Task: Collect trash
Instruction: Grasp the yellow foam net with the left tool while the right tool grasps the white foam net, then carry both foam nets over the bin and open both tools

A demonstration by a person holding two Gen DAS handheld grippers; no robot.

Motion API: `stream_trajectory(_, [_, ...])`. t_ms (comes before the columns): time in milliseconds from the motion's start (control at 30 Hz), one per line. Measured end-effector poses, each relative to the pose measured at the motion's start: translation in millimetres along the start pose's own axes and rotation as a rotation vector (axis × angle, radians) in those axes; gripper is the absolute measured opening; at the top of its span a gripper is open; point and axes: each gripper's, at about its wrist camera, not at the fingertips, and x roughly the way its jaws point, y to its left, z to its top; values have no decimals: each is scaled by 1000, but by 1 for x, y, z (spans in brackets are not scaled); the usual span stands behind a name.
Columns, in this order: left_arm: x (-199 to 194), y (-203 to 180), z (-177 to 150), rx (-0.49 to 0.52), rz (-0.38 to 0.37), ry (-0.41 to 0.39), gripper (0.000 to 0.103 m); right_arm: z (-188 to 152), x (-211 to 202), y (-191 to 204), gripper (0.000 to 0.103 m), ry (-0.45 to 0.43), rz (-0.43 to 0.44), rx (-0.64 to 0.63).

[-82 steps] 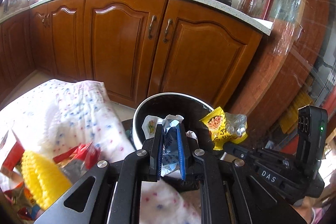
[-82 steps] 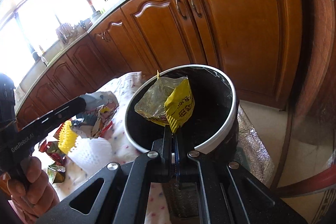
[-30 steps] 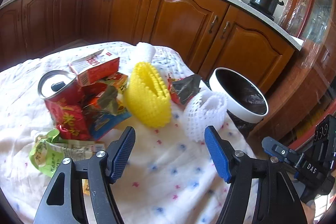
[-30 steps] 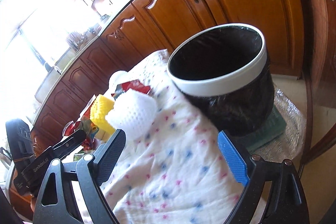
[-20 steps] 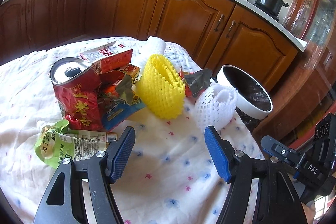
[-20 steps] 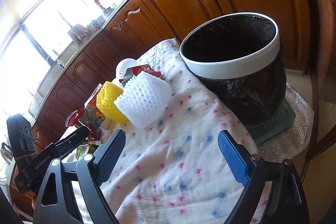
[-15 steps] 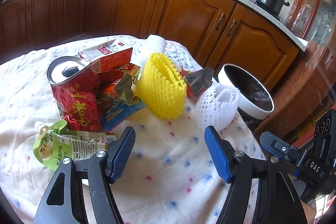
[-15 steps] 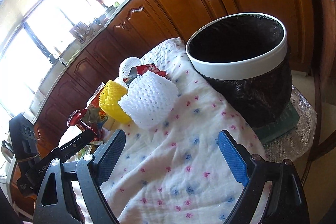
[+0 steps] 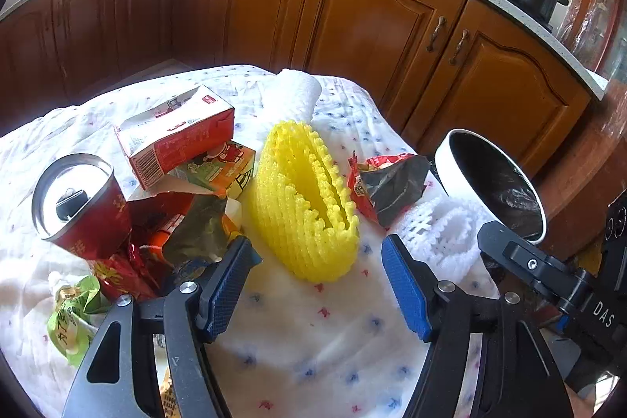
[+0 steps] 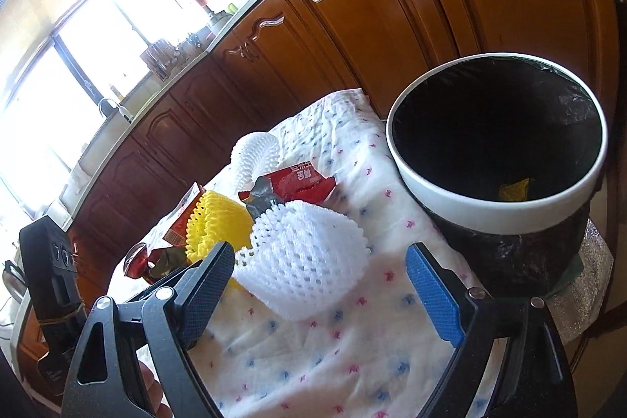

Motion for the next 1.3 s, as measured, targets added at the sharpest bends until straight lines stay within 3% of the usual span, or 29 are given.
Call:
stream_trajectory(67, [8, 0, 3, -2, 19, 10, 66, 2, 9, -1, 80, 18, 1, -1])
stream_trajectory(100, [11, 0, 3, -1, 24, 13, 59, 1, 13, -2, 73, 28, 4, -2])
stream_trajectory(133, [13, 0, 3, 1, 22, 18, 51, 0, 16, -3, 55, 40, 5, -3])
stream_trajectory(167, [16, 1, 2, 1, 7, 29, 34, -2, 19, -3, 36, 51, -1, -5])
stream_trajectory(200, [17, 1, 1, -1, -12, 38, 22, -3, 19, -4, 28, 55, -9, -8])
stream_trajectory(300, [12, -1, -1, 11, -26, 25, 20, -8, 14, -8, 18, 46, -14, -8])
stream_trajectory(833, [-43, -24, -12, 99, -195, -14, 19, -4, -64, -29, 16, -78, -43, 23])
stream_trajectory(1300, [-25, -74, 2, 205, -257, -3, 19, 14, -96, -72, 16, -167, -112, 84])
